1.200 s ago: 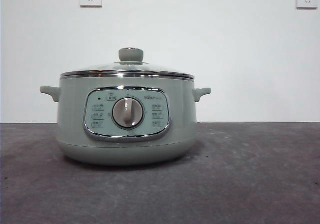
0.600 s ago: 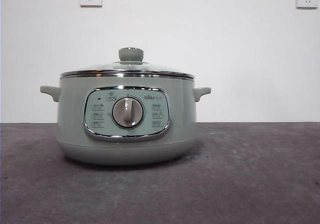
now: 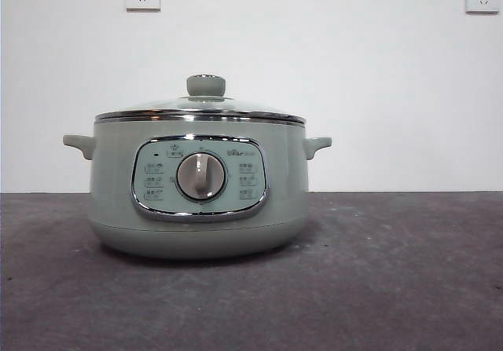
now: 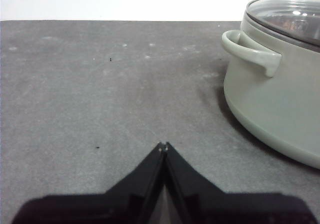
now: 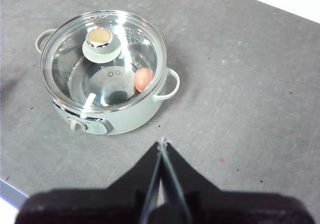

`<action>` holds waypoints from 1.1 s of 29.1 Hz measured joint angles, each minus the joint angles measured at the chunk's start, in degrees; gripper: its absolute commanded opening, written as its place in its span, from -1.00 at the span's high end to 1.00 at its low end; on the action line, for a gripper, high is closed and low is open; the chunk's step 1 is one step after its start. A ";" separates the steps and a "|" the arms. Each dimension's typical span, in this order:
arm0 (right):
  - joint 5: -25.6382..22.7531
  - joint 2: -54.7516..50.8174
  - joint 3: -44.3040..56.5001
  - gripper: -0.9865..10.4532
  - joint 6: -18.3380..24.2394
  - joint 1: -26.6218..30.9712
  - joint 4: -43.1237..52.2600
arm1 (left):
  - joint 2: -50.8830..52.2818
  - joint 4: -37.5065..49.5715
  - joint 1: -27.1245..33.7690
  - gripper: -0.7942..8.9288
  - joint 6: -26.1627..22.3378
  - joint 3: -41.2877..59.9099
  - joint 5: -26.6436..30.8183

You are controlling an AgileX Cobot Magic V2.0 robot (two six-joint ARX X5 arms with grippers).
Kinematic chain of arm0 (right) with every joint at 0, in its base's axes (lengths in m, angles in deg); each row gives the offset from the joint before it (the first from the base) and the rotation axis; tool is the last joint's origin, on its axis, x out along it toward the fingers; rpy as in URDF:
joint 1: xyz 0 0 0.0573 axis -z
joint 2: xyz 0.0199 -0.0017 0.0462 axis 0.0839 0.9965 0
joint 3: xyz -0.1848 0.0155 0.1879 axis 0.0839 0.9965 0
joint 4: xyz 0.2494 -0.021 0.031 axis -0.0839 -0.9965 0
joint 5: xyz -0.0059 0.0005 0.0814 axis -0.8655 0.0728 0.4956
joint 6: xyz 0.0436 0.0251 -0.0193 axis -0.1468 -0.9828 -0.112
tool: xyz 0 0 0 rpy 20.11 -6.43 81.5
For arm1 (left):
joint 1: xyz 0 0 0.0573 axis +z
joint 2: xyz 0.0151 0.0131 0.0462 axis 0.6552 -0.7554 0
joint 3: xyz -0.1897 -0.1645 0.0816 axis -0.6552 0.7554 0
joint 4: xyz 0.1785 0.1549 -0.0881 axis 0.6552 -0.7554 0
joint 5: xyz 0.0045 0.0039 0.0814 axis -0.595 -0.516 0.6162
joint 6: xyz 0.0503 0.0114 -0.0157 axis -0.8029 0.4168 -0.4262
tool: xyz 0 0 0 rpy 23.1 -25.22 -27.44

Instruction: Pick up the egg,open the lid,put the egg in the pot,close the lid

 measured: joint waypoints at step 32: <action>10.49 -57.09 80.30 0.83 12.76 43.06 62.66 | -1.16 0.00 0.00 0.84 0.00 0.00 0.00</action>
